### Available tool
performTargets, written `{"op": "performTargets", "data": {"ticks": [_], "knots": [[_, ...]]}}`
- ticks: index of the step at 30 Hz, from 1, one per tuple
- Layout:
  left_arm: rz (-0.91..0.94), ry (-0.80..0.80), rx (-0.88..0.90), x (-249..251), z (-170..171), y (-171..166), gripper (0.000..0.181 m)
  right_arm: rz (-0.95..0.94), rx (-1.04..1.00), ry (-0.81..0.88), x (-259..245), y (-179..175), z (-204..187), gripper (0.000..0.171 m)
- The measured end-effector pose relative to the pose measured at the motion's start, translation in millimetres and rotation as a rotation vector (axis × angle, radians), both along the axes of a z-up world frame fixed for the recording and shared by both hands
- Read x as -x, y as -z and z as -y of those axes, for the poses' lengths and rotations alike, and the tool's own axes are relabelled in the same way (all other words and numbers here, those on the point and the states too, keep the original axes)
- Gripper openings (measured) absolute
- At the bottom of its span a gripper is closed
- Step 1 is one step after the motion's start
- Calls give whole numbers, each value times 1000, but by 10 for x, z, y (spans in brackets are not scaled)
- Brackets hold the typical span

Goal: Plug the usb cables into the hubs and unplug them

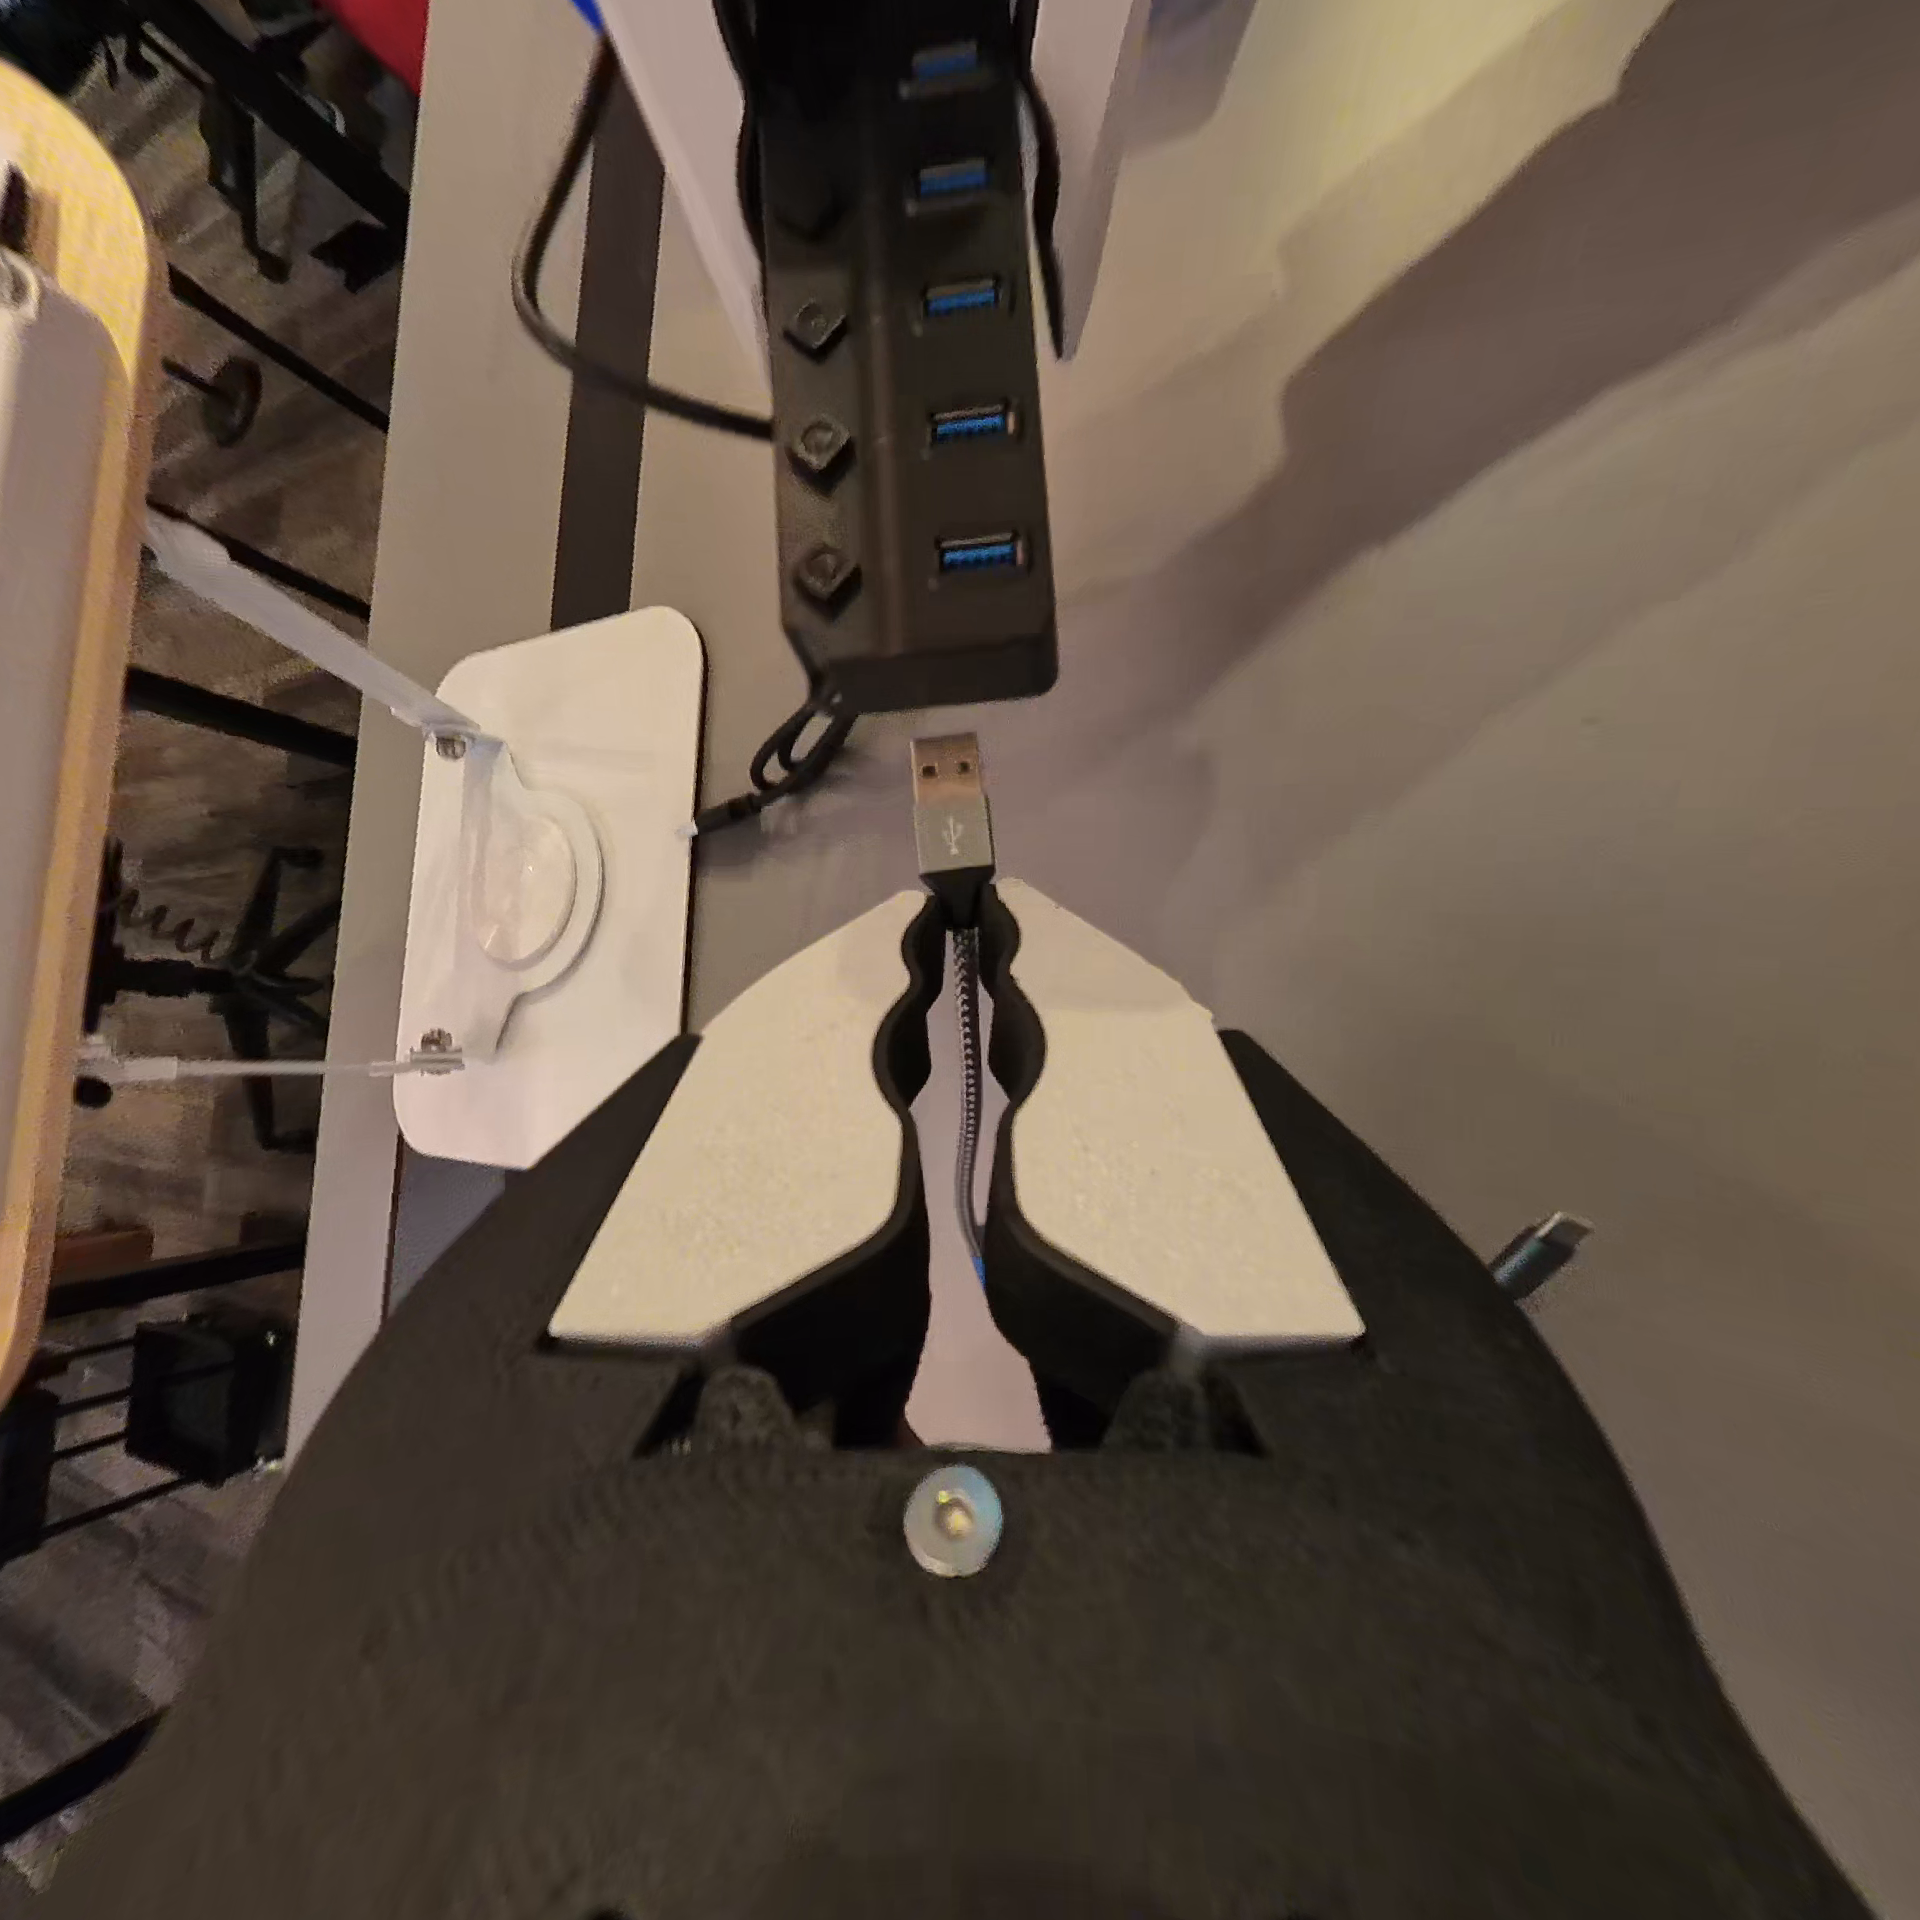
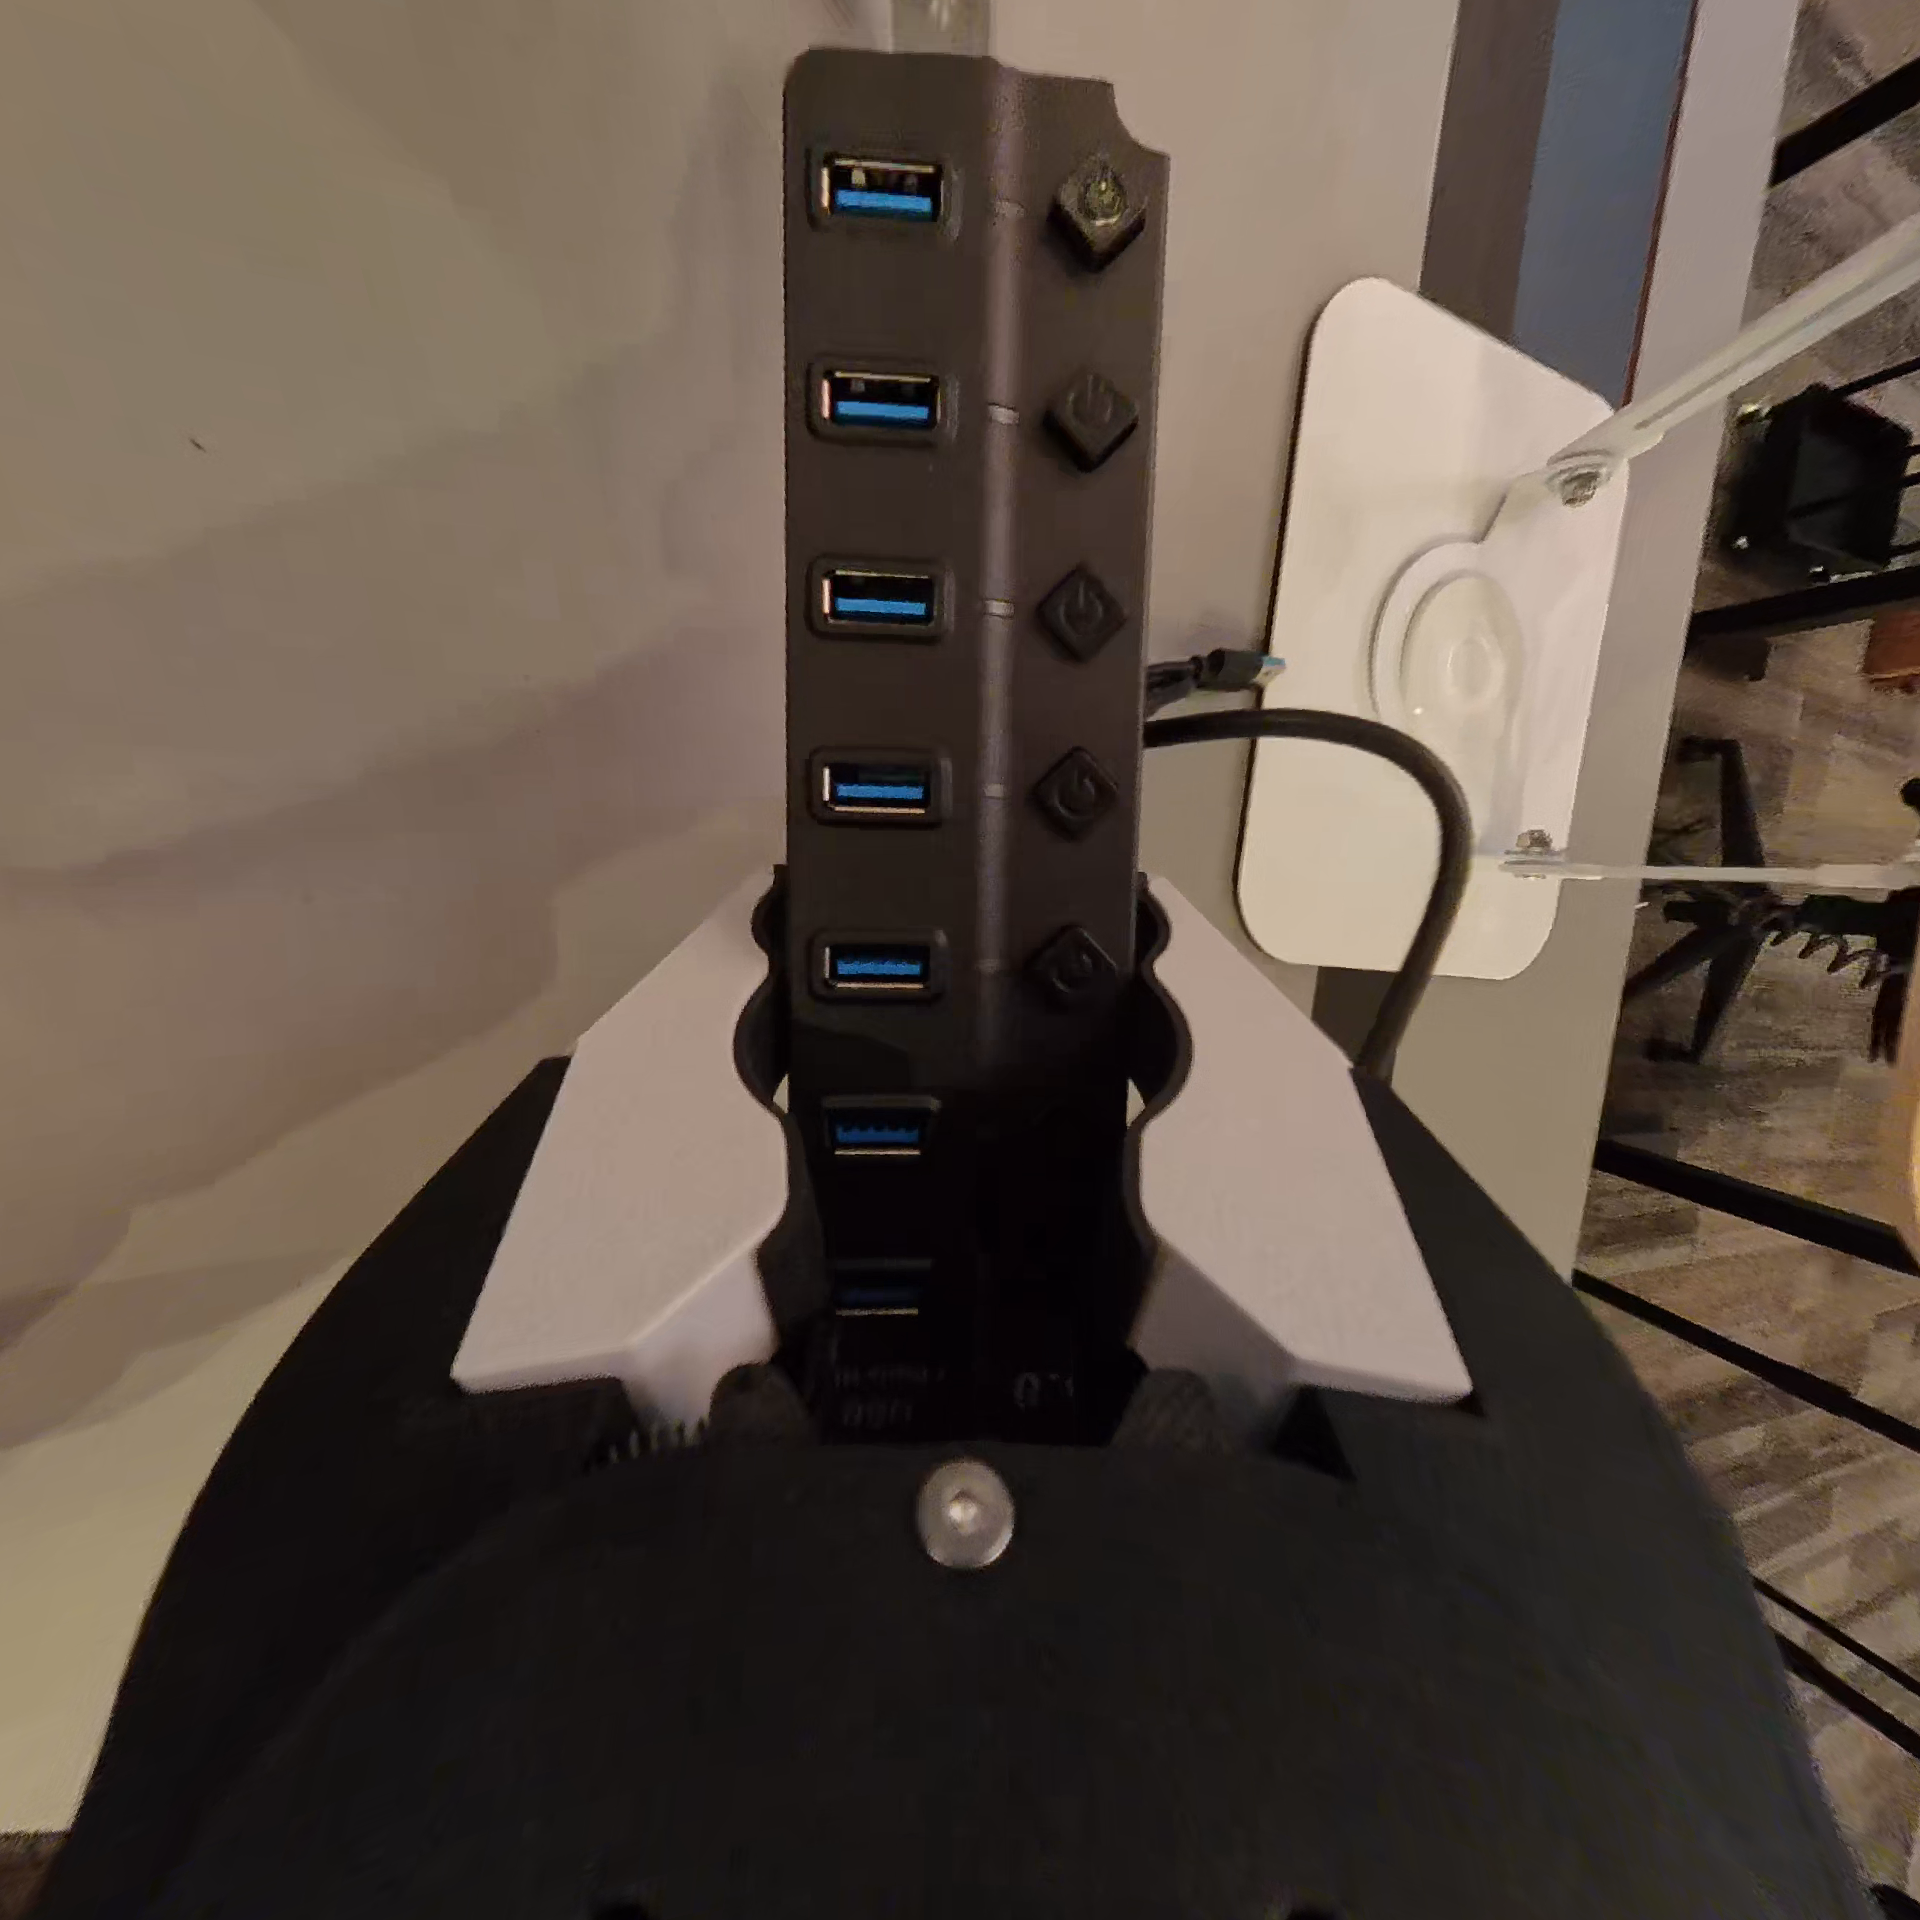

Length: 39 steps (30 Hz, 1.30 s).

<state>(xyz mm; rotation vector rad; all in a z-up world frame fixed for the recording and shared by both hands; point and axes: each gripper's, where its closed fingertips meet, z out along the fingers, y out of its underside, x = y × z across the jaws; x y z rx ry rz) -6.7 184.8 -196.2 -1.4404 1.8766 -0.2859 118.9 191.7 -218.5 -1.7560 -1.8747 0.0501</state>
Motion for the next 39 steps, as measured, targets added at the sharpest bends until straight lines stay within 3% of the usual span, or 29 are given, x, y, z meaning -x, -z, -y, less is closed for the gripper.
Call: {"op": "performTargets", "data": {"ticks": [15,23,31,39], "knots": [[-28,-20,84,27,-2,322,6,20,204,-63,316,732,88,62],[-37,-4,142,-95,13,511,6,-51,283,-35,394,766,109,61],[-80,23,178,-128,78,569,6,-8,358,-2,387,791,205,61],[-87,28,207,-173,118,568,6,-18,327,-22,401,717,199,62]]}}
